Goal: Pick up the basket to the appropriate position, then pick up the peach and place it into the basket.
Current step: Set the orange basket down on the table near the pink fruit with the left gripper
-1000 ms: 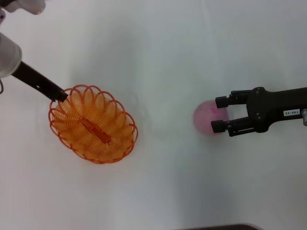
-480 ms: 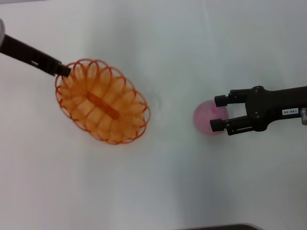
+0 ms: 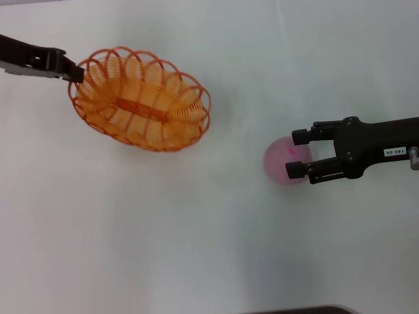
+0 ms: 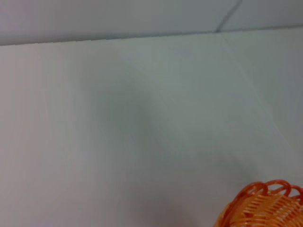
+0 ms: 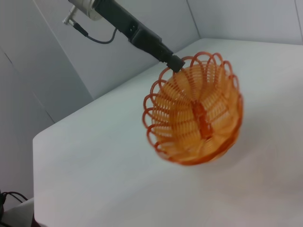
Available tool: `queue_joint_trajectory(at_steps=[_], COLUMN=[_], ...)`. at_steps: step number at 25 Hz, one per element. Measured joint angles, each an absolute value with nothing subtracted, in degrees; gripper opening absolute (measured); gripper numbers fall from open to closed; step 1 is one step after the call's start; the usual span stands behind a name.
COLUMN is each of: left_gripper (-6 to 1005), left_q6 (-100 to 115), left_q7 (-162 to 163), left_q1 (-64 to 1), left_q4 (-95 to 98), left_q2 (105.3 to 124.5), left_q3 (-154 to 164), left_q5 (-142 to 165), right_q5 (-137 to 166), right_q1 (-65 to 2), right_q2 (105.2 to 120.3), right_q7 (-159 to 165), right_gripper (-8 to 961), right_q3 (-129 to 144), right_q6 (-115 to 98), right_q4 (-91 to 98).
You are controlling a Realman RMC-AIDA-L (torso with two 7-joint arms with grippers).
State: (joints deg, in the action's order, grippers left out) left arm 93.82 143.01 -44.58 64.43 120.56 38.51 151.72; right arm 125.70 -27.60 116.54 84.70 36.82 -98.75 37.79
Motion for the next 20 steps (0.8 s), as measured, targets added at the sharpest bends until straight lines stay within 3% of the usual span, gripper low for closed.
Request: queue_joint_trajectory(at_steps=[20], left_gripper=[42], left_q6=[82.07], left_q7=[150.06], left_q1=[-37.23], left_q4=[60.17], left_q2=[123.18], left_q3=[37.7], left_q5=[148.04], right_q5=[125.75], right_q1=[-27.34], right_q2=[117.27], right_q7=[84.23], right_gripper=[884], right_q3=[36.98], right_q6=[-97.74], right_q4=[37.79])
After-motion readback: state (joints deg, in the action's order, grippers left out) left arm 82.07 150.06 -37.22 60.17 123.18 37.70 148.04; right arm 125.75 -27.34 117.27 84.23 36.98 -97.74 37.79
